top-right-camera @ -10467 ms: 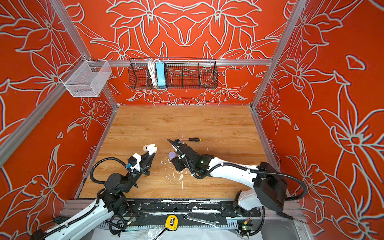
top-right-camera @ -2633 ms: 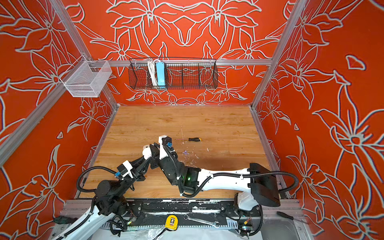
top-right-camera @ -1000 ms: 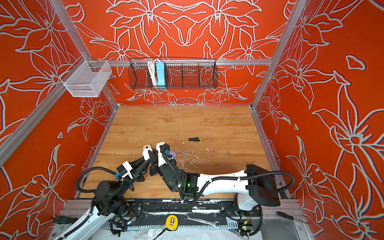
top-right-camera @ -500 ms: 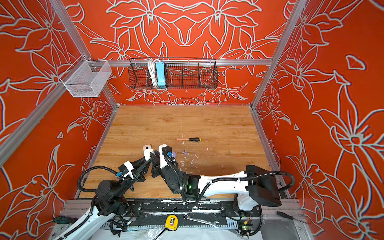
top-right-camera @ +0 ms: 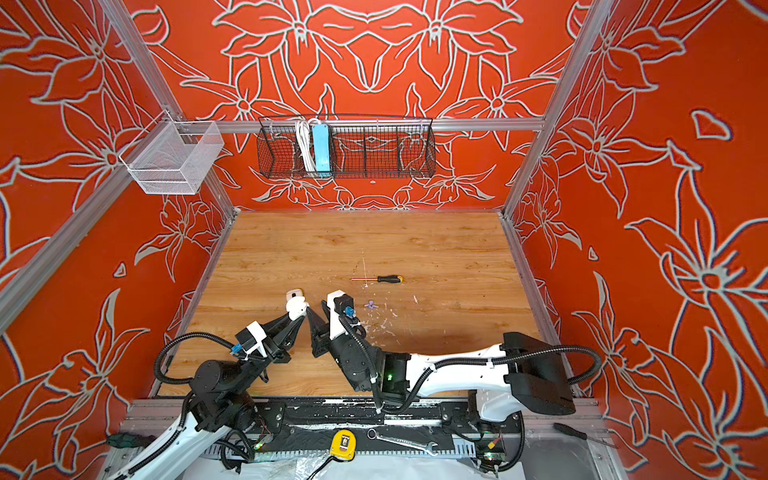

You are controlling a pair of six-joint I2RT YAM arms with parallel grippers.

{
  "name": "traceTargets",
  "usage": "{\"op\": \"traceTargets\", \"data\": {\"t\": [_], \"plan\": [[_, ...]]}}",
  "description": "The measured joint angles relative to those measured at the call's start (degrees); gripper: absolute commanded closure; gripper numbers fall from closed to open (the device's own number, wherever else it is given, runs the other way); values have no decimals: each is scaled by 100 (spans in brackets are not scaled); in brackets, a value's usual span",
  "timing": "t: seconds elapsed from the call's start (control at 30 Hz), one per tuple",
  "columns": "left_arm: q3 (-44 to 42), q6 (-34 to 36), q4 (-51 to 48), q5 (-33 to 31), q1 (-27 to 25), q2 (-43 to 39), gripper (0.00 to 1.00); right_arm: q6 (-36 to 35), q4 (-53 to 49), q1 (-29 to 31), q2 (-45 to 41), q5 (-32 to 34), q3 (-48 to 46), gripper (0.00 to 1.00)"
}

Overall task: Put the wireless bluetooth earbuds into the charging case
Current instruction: 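Open the right gripper and draw it back from the case, then move the right gripper over the second white earbud beside the lilac disc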

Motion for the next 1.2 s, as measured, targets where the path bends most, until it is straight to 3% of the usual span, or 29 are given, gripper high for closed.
{"op": "traceTargets", "data": {"t": [0.23,0.47,0.77,1.2], "plan": [[0,0,-33,-44,0,0,100,24,-433,0,-595,529,-177,47],[0,0,-52,-76,0,0,100,570,-1801,-186,-796,752,-192,39],[0,-15,-101,-201,0,0,100,1443,-3615,-1176,356,-595,146,37],[0,-262,-498,-1123,0,-2,100,1528,-4422,-1707,2474,-2332,1668,44]]}}
